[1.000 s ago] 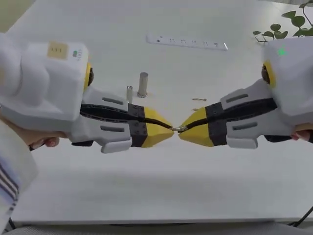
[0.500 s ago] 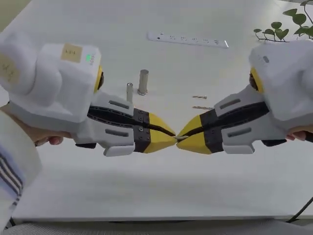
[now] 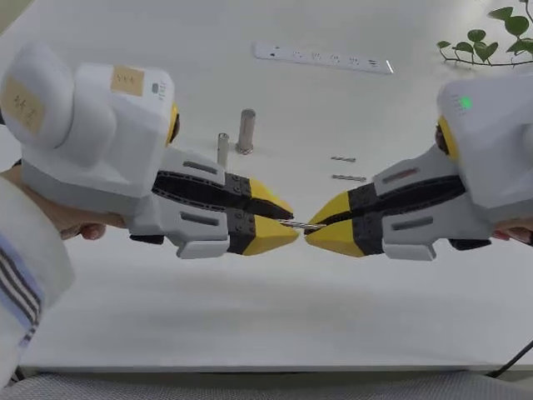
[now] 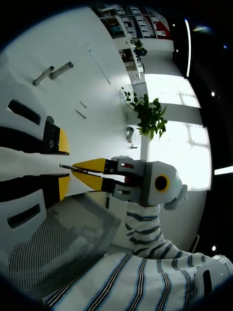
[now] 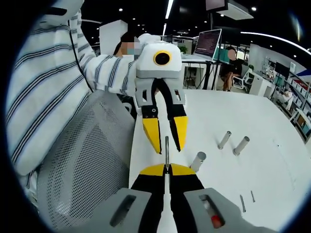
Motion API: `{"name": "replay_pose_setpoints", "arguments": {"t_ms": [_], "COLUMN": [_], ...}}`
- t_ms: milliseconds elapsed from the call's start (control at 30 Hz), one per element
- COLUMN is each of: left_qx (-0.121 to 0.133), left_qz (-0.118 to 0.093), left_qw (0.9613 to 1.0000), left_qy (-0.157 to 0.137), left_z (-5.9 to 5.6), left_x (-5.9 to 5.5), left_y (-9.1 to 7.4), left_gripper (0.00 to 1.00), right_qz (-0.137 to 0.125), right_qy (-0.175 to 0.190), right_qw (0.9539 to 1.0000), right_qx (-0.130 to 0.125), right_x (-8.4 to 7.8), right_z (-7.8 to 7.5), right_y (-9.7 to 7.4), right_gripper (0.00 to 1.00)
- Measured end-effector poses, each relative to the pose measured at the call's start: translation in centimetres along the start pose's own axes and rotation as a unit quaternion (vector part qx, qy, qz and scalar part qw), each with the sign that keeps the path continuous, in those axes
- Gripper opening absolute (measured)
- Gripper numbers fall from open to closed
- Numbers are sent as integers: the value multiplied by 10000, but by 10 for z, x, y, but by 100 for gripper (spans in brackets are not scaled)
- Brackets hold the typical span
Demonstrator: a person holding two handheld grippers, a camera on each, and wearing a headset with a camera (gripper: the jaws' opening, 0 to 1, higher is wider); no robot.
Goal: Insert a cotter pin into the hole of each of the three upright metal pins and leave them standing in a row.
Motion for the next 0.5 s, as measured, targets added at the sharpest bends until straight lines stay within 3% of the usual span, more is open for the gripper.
{"name": "replay_pose_setpoints", "arguments": {"t_ms": [133, 500], "left_qx": [451, 724], "left_qz": [49, 442], "left_qw": [9989, 9962], "left_qy": [-131, -201], "left_z": [15, 32], "left_x": [-7, -26], "left_y": [-5, -4], "left_gripper": [16, 25], "right_qz": [22, 85], "right_qy": [71, 366], "right_qw": [9997, 9981], "right_qx": [-233, -497], "right_x": [-6, -21], "right_z": [-10, -38], "right_y": [1, 13], "right_gripper": [0, 0]}}
Point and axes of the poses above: the centre of the closed fingertips' face, and the gripper's own axes: y roughly forward along the fingers, z roughly to its left, x roughly out of its top, the point moved 6 cm from there along -y, roughly backward along the fingers, and after that the axes turned 13 degrees about y, right-handed, at the moved point
